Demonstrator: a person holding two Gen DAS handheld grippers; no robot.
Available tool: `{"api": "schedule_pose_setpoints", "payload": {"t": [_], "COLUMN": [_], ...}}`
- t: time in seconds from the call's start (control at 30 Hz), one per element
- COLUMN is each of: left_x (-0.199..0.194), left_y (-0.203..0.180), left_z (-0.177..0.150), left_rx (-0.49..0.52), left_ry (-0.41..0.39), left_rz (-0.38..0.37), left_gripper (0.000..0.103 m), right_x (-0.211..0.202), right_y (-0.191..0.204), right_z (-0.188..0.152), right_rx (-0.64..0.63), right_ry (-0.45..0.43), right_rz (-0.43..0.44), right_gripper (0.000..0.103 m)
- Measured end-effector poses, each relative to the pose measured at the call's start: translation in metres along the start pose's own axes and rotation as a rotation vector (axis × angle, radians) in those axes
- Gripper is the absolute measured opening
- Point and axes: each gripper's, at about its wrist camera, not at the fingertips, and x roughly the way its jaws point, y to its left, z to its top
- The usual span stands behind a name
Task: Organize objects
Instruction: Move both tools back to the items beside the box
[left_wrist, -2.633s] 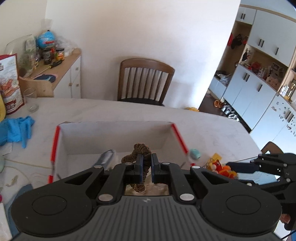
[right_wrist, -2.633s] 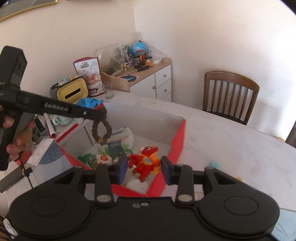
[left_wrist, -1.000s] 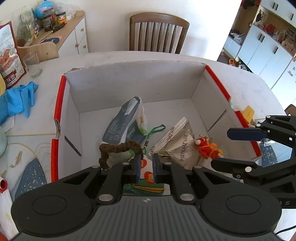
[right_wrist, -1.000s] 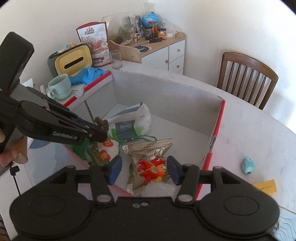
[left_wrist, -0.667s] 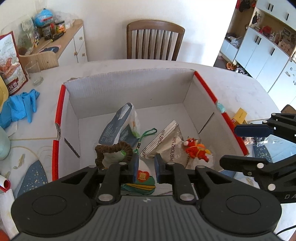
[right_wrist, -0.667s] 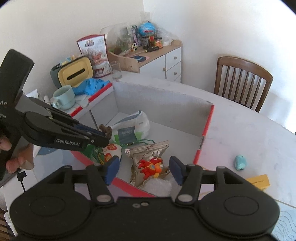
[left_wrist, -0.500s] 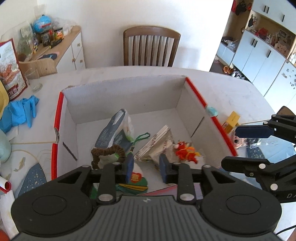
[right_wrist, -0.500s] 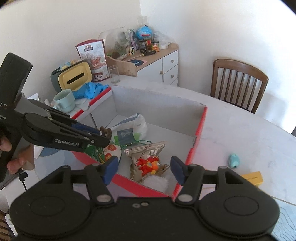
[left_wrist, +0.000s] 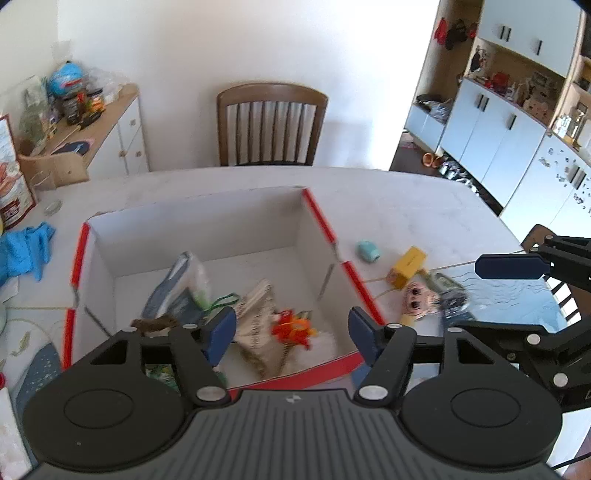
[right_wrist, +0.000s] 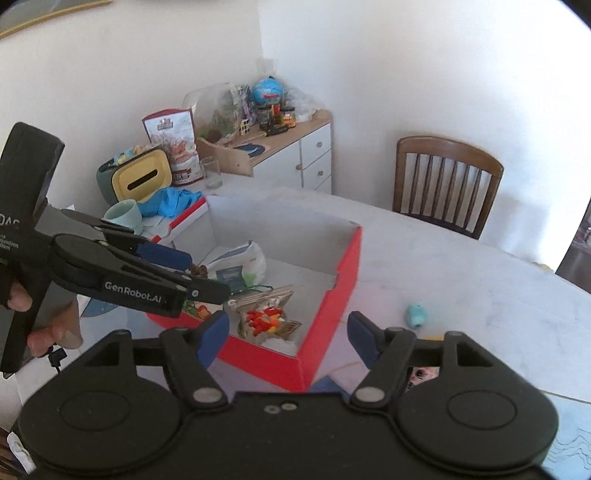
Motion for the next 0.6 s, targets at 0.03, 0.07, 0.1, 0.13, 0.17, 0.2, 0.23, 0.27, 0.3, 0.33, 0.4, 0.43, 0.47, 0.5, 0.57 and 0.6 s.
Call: {"api": "schedule_pose_setpoints", "payload": {"t": [0.03,0.07,0.1,0.13,0.17,0.2,0.23,0.27,0.3,0.33,0.4,0.43,0.47,0.5,0.57,0.6], "left_x": [-0.001,-0.001,-0.001,-0.001,0.0,0.0,0.001,0.002,0.003,0.004,0.007,0.008,0.01,0.012,0.016,0.018], "left_y": [-0.006,-0.01,-0.015,-0.02,-0.024,-0.027,-0.032,-0.035,-0.039,-0.044,-0.053,-0.056,-0.062,-0.065,-0.075,-0.08], "left_z": [0.001,0.002,0.003,0.004,0.005,0.006,0.007,0.008,0.009,0.01,0.011,0.011,0.012,0.012,0.013,0.013], "left_rx": [0.003,0.004,0.003,0.001,-0.002,-0.004,-0.008,-0.011,-0.013,-0.015,-0.016,-0.016,-0.016,-0.014,-0.007,-0.004], "left_ry": [-0.005,-0.009,-0.012,-0.017,-0.021,-0.024,-0.027,-0.03,-0.031,-0.032,-0.034,-0.034,-0.036,-0.037,-0.039,-0.042], "left_rz": [-0.005,-0.01,-0.015,-0.02,-0.024,-0.026,-0.03,-0.035,-0.04,-0.045,-0.05,-0.051,-0.052,-0.053,-0.055,-0.056], "left_gripper": [0.071,0.072,0.074,0.076,0.078,0.081,0.083,0.083,0.083,0.083,0.084,0.085,0.085,0.086,0.087,0.087], "right_x": [-0.004,-0.008,-0.012,-0.016,-0.019,-0.023,-0.026,-0.029,-0.032,-0.035,-0.041,-0.043,-0.046,-0.049,-0.054,-0.056], "right_y": [-0.002,-0.005,-0.007,-0.01,-0.012,-0.015,-0.019,-0.023,-0.026,-0.03,-0.038,-0.042,-0.046,-0.051,-0.059,-0.064], "right_z": [-0.001,-0.002,-0.003,-0.005,-0.006,-0.008,-0.009,-0.011,-0.013,-0.014,-0.018,-0.019,-0.021,-0.023,-0.027,-0.03], "right_rx": [0.001,0.001,0.001,0.0,0.0,0.001,0.005,0.01,0.013,0.016,0.022,0.025,0.028,0.029,0.031,0.033], "right_ry": [-0.004,-0.01,-0.015,-0.018,-0.021,-0.025,-0.027,-0.03,-0.033,-0.036,-0.042,-0.044,-0.046,-0.049,-0.054,-0.056], "right_rz": [-0.003,-0.005,-0.009,-0.014,-0.017,-0.018,-0.019,-0.021,-0.021,-0.024,-0.029,-0.031,-0.034,-0.036,-0.043,-0.046], "right_gripper": [0.074,0.075,0.076,0.078,0.078,0.079,0.08,0.082,0.083,0.084,0.085,0.087,0.088,0.089,0.091,0.091]}}
